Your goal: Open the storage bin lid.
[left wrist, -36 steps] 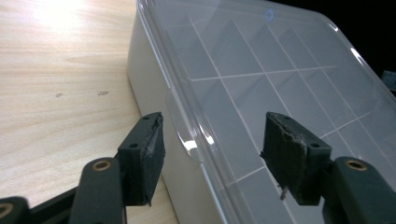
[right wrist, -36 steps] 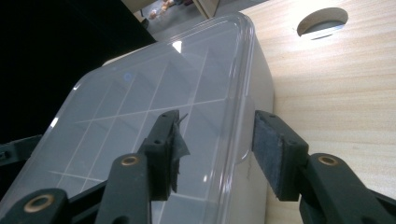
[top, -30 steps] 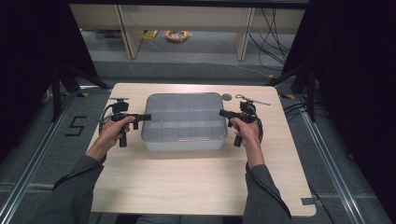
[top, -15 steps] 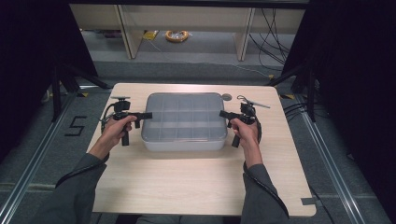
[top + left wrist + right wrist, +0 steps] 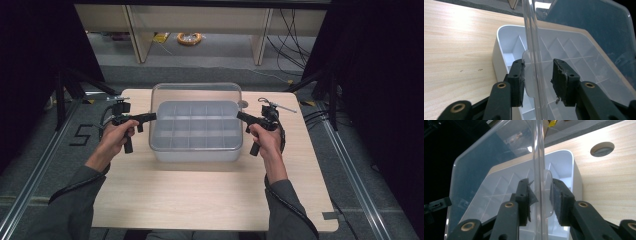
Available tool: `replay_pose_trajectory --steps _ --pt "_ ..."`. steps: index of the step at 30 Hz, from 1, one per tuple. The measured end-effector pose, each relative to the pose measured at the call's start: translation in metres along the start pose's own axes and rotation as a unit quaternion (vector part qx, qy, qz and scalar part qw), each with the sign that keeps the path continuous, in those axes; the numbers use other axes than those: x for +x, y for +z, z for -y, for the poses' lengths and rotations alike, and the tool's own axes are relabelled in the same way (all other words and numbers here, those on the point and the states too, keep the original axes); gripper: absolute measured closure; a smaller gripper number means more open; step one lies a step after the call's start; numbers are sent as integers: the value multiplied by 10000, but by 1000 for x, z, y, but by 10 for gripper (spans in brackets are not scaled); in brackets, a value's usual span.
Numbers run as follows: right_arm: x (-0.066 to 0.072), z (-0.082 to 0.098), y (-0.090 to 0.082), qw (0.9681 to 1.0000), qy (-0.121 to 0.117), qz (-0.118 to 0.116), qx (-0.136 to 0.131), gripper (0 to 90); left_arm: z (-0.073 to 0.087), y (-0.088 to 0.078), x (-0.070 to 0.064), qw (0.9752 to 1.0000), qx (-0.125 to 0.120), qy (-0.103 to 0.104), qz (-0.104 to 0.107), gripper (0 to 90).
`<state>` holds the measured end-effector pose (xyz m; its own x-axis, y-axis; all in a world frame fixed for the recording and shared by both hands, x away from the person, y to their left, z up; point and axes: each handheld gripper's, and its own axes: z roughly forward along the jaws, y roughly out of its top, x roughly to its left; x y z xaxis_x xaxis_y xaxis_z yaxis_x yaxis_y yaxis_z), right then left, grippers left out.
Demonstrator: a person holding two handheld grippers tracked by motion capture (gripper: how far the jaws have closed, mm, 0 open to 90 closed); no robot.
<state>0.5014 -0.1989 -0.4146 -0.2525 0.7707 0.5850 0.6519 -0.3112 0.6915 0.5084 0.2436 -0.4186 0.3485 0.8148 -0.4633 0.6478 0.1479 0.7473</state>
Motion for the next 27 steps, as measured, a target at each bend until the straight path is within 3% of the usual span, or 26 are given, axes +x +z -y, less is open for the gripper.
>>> replay_pose_trajectory --steps 2,3,4,5,6,8,9,10,11,14,15,17,18,19,27 --pt "1 0 -1 10000 11 29 0 691 -1 -2 -1 10000 -23 -22 31 614" --pt "-1 -1 0 9998 -187 38 -79 691 -1 -4 -1 10000 -43 -35 28 616" --pt "0 -1 -1 9997 -234 46 -101 691 -2 -6 -2 10000 -66 -13 50 616" --pt "4 -1 -3 9999 -84 28 -63 691 -3 -8 -3 9999 -75 17 73 617" --pt "5 -2 -5 9999 -137 17 -97 691 -3 -11 -5 9999 -70 46 98 617" --pt "10 -3 -10 9999 -19 -10 -101 693 -4 -16 -8 9998 -53 134 133 616" --pt "10 -4 -12 9997 -209 -7 -158 693 -4 -19 -10 9997 -54 174 154 616" --pt "13 -5 -16 9998 -141 -24 -160 693 -5 -23 -12 9996 -56 214 168 616" --pt "15 -6 -21 9990 -366 -77 -259 698 -4 -25 -13 9996 -67 220 163 615" --pt "21 -5 -29 9992 -323 -80 -233 696 -1 -34 -19 9992 -65 367 110 614" --pt "23 -4 -32 9986 -441 -94 -263 696 0 -37 -21 9992 -117 373 96 617" --pt "29 0 -39 9990 -361 -149 -238 696 3 -42 -24 9988 -144 452 80 618" --pt "29 1 -42 9981 -519 -169 -268 696 5 -45 -25 9987 -160 486 70 619" --pt "32 4 -46 9983 -498 -176 -234 696 7 -47 -26 9986 -150 493 74 619" --pt "31 22 -63 9977 -583 -271 -202 702 33 -59 -29 9986 -186 443 219 623"
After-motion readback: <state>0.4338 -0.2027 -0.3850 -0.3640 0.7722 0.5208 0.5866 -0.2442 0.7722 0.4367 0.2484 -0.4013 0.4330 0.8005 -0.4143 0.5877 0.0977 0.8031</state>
